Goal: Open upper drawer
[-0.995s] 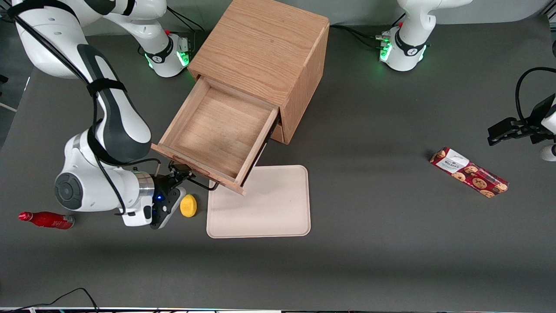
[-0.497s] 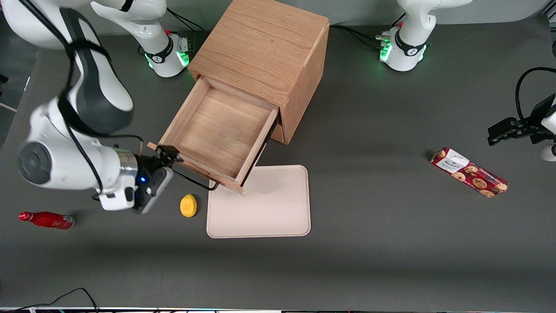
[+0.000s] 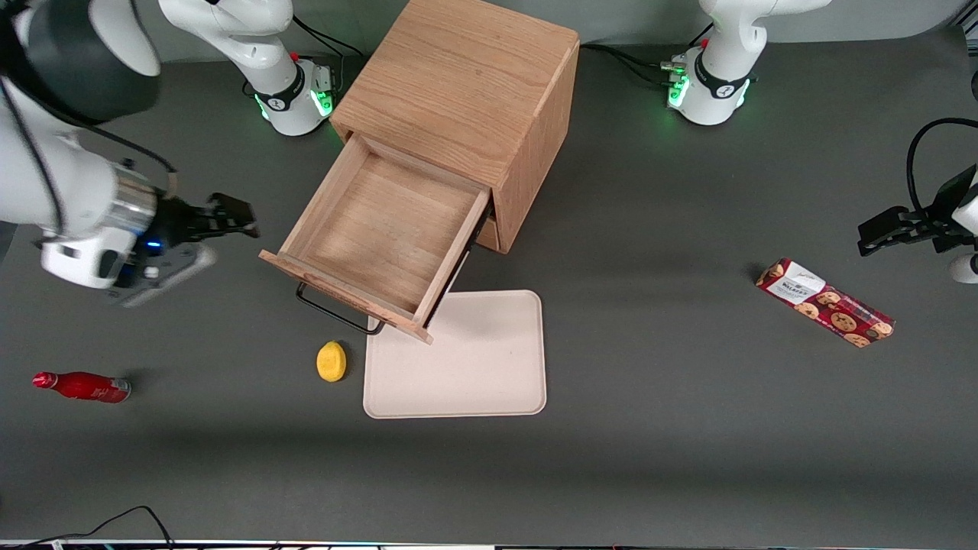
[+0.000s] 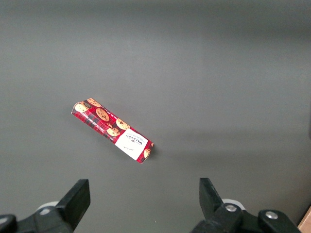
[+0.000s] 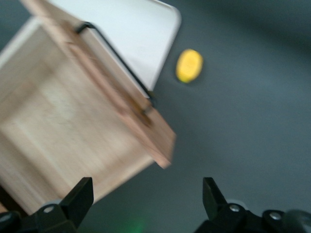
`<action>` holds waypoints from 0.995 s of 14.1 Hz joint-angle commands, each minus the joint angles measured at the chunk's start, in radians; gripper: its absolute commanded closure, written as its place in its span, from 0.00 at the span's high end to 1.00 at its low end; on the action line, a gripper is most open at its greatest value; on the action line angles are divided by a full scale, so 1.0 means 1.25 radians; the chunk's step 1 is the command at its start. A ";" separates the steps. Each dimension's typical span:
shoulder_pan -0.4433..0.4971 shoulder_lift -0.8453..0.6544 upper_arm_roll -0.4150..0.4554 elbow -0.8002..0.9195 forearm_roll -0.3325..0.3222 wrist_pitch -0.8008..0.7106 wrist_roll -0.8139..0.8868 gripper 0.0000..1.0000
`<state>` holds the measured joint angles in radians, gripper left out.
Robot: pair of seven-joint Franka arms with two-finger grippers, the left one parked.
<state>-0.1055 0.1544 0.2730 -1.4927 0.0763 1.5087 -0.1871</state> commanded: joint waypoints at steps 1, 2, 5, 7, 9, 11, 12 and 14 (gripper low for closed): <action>-0.002 -0.090 -0.071 -0.103 -0.012 0.014 0.055 1.00; -0.002 -0.113 -0.084 -0.132 -0.020 0.021 0.066 1.00; -0.002 -0.163 -0.117 -0.179 -0.056 0.037 0.107 1.00; -0.002 -0.165 -0.118 -0.163 -0.093 0.037 0.107 1.00; -0.004 -0.157 -0.140 -0.117 -0.094 0.039 0.099 1.00; 0.000 -0.154 -0.156 -0.102 -0.093 0.037 0.098 1.00; 0.001 -0.157 -0.155 -0.103 -0.093 0.036 0.102 1.00; 0.001 -0.157 -0.158 -0.103 -0.092 0.042 0.109 1.00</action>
<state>-0.1148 -0.0354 0.0812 -1.6260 -0.0197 1.5535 -0.0824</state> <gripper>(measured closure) 0.000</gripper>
